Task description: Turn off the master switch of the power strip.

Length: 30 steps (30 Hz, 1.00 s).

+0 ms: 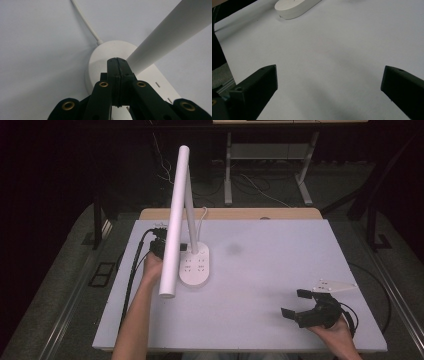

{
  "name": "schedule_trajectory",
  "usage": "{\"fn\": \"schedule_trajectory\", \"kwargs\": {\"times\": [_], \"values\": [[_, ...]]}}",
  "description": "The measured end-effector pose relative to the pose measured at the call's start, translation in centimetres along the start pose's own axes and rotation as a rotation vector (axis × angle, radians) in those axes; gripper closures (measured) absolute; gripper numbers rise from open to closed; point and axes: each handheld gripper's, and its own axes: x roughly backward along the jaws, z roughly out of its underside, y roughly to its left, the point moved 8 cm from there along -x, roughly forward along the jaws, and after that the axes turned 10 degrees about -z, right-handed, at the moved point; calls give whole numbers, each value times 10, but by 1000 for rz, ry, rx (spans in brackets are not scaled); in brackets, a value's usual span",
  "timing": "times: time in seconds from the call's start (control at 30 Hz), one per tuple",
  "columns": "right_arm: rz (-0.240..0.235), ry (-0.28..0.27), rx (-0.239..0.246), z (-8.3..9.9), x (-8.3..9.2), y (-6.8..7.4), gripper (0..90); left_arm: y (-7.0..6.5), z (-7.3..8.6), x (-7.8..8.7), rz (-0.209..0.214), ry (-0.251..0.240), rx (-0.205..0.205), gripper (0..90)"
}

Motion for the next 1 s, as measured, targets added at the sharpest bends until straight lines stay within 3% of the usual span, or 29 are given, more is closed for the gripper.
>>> {"fn": "schedule_trajectory", "kwargs": {"times": [0.33, 0.37, 0.4, 0.6, 0.7, 0.8, 0.93, 1.0], "values": [[2, -2, 2, -1, 0, 0, 3, 2, -7, 27, -13, -49, 8, 894], [2, -2, 3, -1, 0, 0, 3, 3, -7, 31, -8, -45, -7, 894], [2, -2, 2, -1, 0, 0, 3, 2, -8, 34, -16, -50, 13, 892], [-1, -4, 4, -2, 1, 0, 3, 4, -8, 49, -27, -73, 22, 818], [-2, -3, 3, -2, 0, 0, 3, 6, -6, 58, -22, -87, 46, 752], [-3, -5, 3, -2, 1, 0, 3, 7, -2, 67, 2, -110, 75, 639], [-5, -10, 6, -2, 1, 0, 3, 8, 4, 77, 32, -126, 76, 482], [-6, -9, 5, -2, 1, 0, 3, 7, 6, 83, 56, -142, 97, 402]]}}
